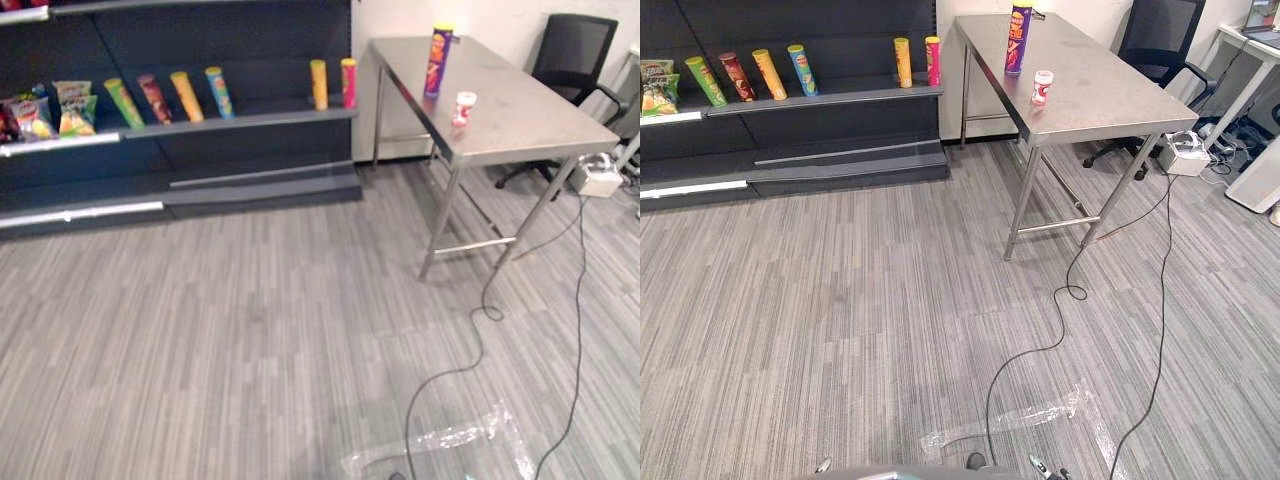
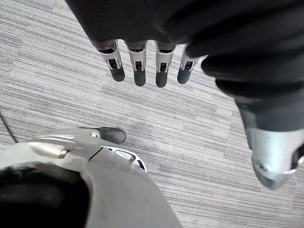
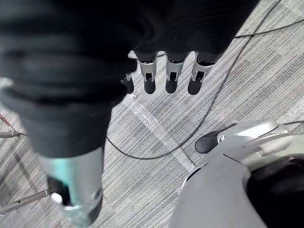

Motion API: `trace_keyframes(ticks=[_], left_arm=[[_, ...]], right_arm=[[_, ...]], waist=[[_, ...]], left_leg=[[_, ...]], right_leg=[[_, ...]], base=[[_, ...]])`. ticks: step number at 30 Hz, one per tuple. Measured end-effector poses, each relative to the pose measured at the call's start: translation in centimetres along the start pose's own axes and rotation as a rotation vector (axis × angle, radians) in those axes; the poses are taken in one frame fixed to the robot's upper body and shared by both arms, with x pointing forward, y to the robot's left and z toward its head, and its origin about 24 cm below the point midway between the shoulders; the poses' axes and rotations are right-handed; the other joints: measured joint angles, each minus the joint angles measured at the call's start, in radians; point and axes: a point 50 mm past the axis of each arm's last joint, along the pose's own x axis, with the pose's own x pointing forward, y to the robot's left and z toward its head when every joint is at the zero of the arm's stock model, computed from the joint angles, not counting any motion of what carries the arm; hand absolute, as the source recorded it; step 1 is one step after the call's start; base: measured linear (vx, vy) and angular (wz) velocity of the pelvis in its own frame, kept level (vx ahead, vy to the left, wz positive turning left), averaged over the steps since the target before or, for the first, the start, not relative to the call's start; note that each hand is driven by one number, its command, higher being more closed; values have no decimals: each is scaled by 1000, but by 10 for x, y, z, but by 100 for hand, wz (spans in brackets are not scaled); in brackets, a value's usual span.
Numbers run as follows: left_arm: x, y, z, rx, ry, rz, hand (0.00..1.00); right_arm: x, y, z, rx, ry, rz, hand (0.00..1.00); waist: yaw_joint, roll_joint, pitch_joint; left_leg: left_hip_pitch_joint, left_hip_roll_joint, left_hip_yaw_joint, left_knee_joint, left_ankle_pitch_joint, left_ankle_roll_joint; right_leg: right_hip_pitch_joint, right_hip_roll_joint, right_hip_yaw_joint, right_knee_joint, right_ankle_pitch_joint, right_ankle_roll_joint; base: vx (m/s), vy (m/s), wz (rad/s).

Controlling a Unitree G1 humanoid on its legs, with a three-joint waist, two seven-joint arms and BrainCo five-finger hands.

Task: Put the gum and the chips on the shelf.

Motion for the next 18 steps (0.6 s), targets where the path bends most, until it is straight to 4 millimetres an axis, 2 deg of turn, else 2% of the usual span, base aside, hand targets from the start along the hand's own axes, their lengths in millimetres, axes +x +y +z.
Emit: trace_keyframes(ticks=[6,11,17,18], left_arm=[[1,-2,5,71,-13,-15,0],[2,-5,10,112,-26,-23,0],[2,-9,23,122,-85,-43,0],[1,-12,29,117,-123,-61,0]], right_arm=[[0,0,1,2,-4,-8,0],[1,-1,7,-1,-26,-22,0],[1,0,10,8,-42,-23,0],[1,0,9,10,-42,-24,0]], waist=[[-1,0,0],[-2,8,8],[-24,0,60],[-23,-3,82]], left_leg=[[7,1,-8,2,0,0],[-31,3,-12,2,9,4],[-98,-20,-85,7,35,-8],[-127,-21,-94,75,6,-12]], right_leg=[[12,0,-11,-5,0,0],[-52,-3,-12,68,-18,-7],[-203,-60,-72,323,-146,-17],[-209,-76,-84,358,-177,-15]], base=[[-25,-34,5],[-91,-26,0],[-55,-33,40],[-38,-66,36]])
